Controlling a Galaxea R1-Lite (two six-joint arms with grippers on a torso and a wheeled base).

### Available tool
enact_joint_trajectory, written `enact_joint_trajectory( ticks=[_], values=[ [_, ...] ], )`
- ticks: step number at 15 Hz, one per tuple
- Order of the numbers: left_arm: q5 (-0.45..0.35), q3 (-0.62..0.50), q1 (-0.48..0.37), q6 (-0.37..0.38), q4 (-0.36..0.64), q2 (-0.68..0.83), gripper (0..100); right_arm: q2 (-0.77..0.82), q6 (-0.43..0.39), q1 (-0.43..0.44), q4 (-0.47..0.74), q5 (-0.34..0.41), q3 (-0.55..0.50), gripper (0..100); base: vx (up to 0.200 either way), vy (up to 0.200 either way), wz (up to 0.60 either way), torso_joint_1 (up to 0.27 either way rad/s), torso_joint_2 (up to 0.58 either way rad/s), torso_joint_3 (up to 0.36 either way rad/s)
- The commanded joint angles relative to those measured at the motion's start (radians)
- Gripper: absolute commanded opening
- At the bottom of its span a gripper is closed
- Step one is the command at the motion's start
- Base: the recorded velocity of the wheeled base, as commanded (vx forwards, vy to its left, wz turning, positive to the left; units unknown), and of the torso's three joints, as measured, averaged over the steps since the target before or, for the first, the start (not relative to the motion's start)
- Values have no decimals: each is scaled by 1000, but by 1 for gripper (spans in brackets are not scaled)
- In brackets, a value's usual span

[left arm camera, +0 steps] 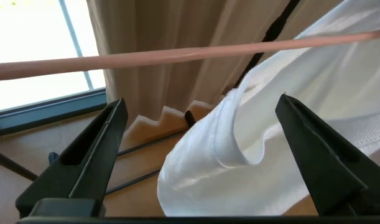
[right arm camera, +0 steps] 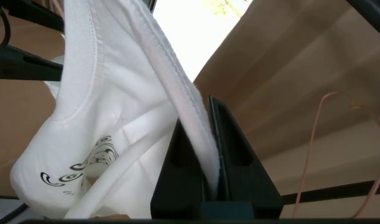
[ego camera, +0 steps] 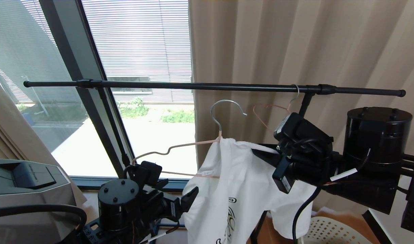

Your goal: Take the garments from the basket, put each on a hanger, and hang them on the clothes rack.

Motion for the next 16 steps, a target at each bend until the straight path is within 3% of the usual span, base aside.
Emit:
enact_joint_trajectory(
  ticks=[1, 12, 13, 16],
  values=[
    [6, -2, 0, -3, 0, 8, 100, -8, 0, 2, 0, 1, 4, 0, 0, 0, 0, 0, 0, 0],
    [12, 13, -26, 5, -2, 39, 100, -19, 16, 2, 0, -1, -3, 0, 0, 0, 0, 0, 0, 0],
    [12, 13, -26, 6, -2, 39, 0, -19, 18, 2, 0, 1, -3, 0, 0, 0, 0, 0, 0, 0],
    [12, 33, -31, 16, -62, 39, 0, -17, 18, 0, 0, -1, -5, 0, 0, 0, 0, 0, 0, 0]
  ],
)
